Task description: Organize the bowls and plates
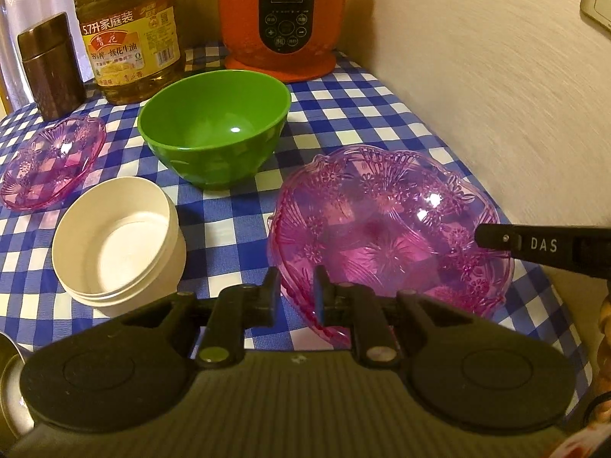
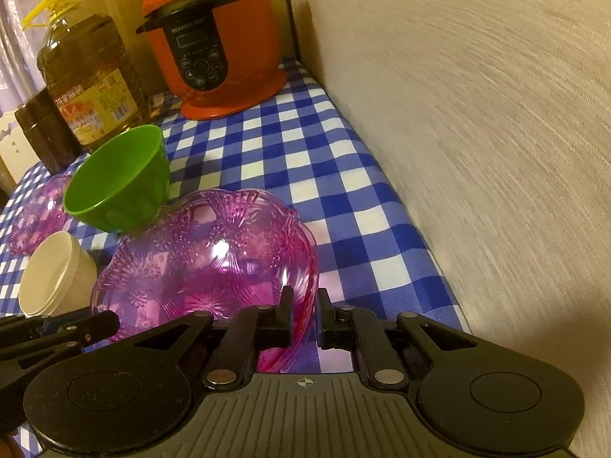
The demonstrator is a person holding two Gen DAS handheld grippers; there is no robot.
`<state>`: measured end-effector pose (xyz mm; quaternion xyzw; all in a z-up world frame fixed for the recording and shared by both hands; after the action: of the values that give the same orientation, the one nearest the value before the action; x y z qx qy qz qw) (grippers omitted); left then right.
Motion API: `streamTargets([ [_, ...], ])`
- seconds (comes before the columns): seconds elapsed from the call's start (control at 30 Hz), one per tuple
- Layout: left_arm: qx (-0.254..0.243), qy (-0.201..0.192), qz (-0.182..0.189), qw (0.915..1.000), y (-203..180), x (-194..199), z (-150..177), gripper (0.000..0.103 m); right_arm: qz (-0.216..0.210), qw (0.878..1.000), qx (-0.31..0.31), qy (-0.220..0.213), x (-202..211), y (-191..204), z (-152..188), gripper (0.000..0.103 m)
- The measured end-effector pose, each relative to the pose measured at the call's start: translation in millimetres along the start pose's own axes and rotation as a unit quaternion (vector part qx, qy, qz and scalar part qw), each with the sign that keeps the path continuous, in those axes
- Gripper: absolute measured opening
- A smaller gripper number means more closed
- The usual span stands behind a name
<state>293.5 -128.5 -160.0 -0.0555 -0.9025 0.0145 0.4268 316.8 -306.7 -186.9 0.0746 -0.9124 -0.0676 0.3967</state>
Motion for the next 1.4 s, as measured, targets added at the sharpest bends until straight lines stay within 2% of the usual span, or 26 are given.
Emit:
streamTargets([
  [0.1, -0.003, 0.002, -0.001, 1.0, 0, -2, 1, 0.02, 0.0, 1.0, 0.0, -0.004, 0, 0, 0, 0.009],
  [0.13, -0.006, 0.0, -0.006, 1.0, 0, -3, 1, 0.025, -0.001, 1.0, 0.002, -0.005, -1, 0, -1, 0.01],
  [0.17, -0.006, -0.001, -0.008, 1.0, 1, -3, 1, 0.033, -0.001, 1.0, 0.004, -0.008, -1, 1, -2, 0.019],
  [0.2, -0.002, -0.002, -0.007, 1.0, 2, -4, 1, 0.036, -0.001, 1.0, 0.001, -0.005, -3, 0, -1, 0.029],
  [0.23, 0.001, -0.003, -0.007, 1.0, 3, -3, 1, 0.038, -0.007, 1.0, -0.006, -0.004, -3, -2, -1, 0.053],
  [0.27, 0.004, -0.007, -0.008, 0.9999, 5, -2, 1, 0.038, -0.014, 1.0, -0.016, -0.008, -3, -4, -1, 0.062],
  [0.53, 0.031, -0.013, -0.003, 0.9994, 14, 8, 1, 0.038, -0.021, 0.998, -0.048, -0.022, 8, -13, -4, 0.062],
  [0.8, 0.069, -0.007, 0.01, 0.9975, 23, 29, 8, 0.038, -0.016, 0.998, -0.06, -0.006, 22, -11, 1, 0.062],
  [1.07, 0.105, -0.003, 0.02, 0.9943, 35, 59, 23, 0.038, -0.01, 0.999, -0.052, 0.002, 50, 5, 15, 0.062],
  [1.4, 0.108, -0.01, 0.016, 0.9939, 49, 103, 41, 0.038, -0.012, 1.0, -0.02, 0.004, 87, 39, 42, 0.062],
])
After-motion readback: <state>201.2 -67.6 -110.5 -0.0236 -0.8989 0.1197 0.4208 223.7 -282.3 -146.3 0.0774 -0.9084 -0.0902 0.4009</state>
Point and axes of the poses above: each gripper's, at about its wrist camera, not at the fingertips, and x roughly against the way its jaws point, y to its left, z to its underside, the point moved 9 cm from there along -x, roughly the way its jaws point, and after that the axes turned 2 degrees about x, right-handed, at the moved point
